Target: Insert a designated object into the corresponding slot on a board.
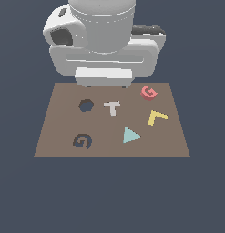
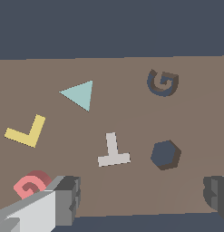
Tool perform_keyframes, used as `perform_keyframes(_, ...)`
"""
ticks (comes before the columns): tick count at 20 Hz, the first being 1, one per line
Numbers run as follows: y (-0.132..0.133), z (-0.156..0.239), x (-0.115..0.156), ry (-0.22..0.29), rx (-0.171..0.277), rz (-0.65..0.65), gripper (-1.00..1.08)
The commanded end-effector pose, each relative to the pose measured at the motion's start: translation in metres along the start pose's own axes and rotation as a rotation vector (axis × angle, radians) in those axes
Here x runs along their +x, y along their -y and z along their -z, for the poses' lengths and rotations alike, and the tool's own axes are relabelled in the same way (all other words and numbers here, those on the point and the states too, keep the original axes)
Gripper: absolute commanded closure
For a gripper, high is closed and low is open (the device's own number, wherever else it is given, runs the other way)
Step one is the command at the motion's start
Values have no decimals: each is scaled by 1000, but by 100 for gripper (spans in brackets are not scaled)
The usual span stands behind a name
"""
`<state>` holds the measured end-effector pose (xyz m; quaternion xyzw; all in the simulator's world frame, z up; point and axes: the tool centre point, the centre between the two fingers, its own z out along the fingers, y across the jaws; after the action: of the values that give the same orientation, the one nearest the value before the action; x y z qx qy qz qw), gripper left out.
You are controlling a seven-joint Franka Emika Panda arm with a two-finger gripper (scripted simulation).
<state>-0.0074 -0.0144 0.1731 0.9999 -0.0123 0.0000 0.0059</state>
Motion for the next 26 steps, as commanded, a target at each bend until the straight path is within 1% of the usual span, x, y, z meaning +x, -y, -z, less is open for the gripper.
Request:
perform_keyframes(1, 0, 0, 0, 0, 0, 0, -92)
perform_keyframes(5, 6, -4, -1, 0, 1, 22, -92)
perform_keyframes(9, 23, -16, -4, -1, 2, 87, -92)
perform_keyframes(14, 60, -42, -16, -2, 6, 232, -92)
perform_keyframes(20, 113, -82, -44, -3, 11, 459, -92)
perform_keyframes(23, 132, -98, -59, -4, 12, 548, -92)
perform_keyframes(26, 145, -110, -71, -4, 13, 613, -92)
